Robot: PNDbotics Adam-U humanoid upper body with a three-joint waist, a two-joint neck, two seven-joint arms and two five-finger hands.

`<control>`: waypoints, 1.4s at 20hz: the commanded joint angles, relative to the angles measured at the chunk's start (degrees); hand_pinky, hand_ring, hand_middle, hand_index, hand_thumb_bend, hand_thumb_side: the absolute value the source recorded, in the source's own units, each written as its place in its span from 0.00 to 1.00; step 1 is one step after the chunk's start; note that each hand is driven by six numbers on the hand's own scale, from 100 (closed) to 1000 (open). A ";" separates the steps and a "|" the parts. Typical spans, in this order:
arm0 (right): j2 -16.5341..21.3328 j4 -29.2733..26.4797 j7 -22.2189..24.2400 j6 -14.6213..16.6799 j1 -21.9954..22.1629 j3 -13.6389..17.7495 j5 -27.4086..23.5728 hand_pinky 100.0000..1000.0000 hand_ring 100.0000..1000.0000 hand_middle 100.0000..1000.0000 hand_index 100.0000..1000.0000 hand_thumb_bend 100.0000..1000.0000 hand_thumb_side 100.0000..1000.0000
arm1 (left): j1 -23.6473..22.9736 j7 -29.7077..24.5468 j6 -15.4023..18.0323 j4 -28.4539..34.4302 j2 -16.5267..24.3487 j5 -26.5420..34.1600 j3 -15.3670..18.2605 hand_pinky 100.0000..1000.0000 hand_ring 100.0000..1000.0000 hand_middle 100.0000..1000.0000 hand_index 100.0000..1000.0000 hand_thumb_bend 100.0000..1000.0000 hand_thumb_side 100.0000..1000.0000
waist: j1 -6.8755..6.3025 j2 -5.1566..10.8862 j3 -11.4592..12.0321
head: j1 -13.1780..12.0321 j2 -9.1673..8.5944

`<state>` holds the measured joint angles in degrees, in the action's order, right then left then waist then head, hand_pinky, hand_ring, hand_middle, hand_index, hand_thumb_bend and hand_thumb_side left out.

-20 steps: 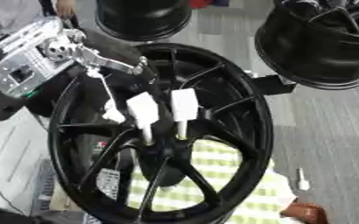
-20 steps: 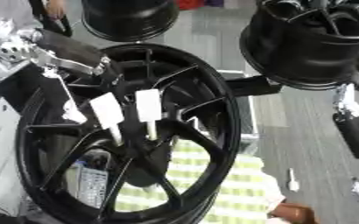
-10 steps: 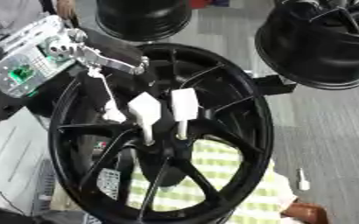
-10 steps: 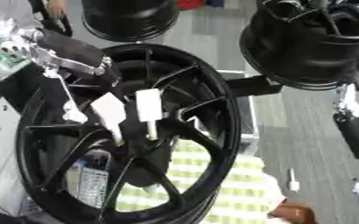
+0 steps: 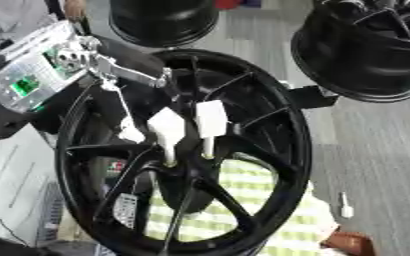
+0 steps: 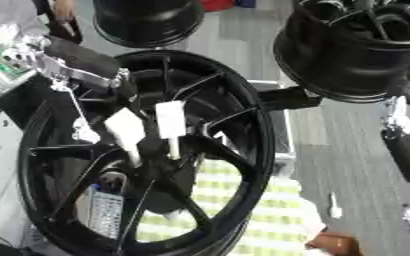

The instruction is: Pull the pin out of the wheel hub.

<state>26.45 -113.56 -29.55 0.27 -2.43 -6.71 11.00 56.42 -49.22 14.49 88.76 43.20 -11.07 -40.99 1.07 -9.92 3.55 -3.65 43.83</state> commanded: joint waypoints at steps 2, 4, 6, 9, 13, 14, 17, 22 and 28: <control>0.58 -1.03 -0.22 0.00 -0.03 0.56 -0.19 0.70 0.83 0.78 0.80 0.00 0.62 | 1.15 -2.75 1.60 1.10 0.80 1.69 2.59 0.57 0.42 0.33 0.43 0.00 0.04 | -0.10 0.82 -0.03 | 0.03 0.29; 0.53 -1.03 -0.25 0.01 0.04 0.59 -0.18 0.70 0.83 0.78 0.80 0.00 0.62 | 1.36 -2.75 0.95 1.21 0.94 2.46 3.98 0.56 0.40 0.31 0.41 0.00 0.04 | -0.08 0.88 0.00 | 0.12 0.29; 0.49 -1.03 -0.31 0.04 0.09 0.68 -0.19 0.70 0.83 0.78 0.80 0.00 0.62 | 1.72 -2.75 0.07 1.19 1.06 3.36 5.67 0.54 0.38 0.28 0.38 0.00 0.05 | -0.05 0.95 0.07 | 0.18 0.29; 0.41 -1.03 -0.36 0.08 0.18 0.78 -0.20 0.70 0.83 0.78 0.80 0.00 0.61 | 2.48 -2.75 -1.32 1.20 1.40 4.88 8.55 0.52 0.35 0.25 0.28 0.00 0.07 | 0.01 1.06 0.20 | 0.34 0.29; 0.34 -1.03 -0.49 0.14 0.39 0.97 -0.13 0.70 0.83 0.77 0.80 0.00 0.61 | 3.34 -2.53 -2.95 1.94 2.70 7.09 13.00 0.52 0.34 0.25 0.28 0.00 0.07 | 0.06 1.12 0.42 | 0.51 0.29; 0.32 -1.03 -0.55 0.13 0.46 1.02 -0.09 0.70 0.83 0.77 0.80 0.00 0.61 | 3.46 -2.09 -3.36 2.19 3.28 7.68 14.20 0.52 0.34 0.25 0.28 0.00 0.07 | 0.06 1.11 0.50 | 0.54 0.29; 0.25 -1.03 -0.83 0.11 0.69 1.26 0.09 0.70 0.83 0.77 0.80 0.00 0.61 | 3.46 -0.11 -5.07 1.66 5.90 9.18 18.19 0.52 0.35 0.25 0.29 0.00 0.08 | 0.05 1.12 0.98 | 1.00 0.29; 0.14 -1.03 -1.93 0.14 1.88 2.38 1.06 0.70 0.83 0.77 0.80 0.00 0.61 | 1.40 4.46 -8.62 -4.21 11.87 7.04 25.71 0.55 0.36 0.25 0.31 0.00 0.09 | -0.07 1.28 2.58 | 3.12 0.29; 0.23 -1.03 -2.91 0.04 2.58 2.91 1.96 0.70 0.83 0.77 0.80 0.00 0.61 | -2.80 9.81 -13.88 -12.83 18.34 1.83 34.41 0.57 0.38 0.29 0.36 0.00 0.11 | -0.34 1.34 3.42 | 4.62 0.29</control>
<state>25.90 -113.56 -32.13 0.26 0.38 -4.48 12.34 52.93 -40.67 1.59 77.18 58.35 -8.13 -9.25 1.00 -9.52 6.90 0.57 43.83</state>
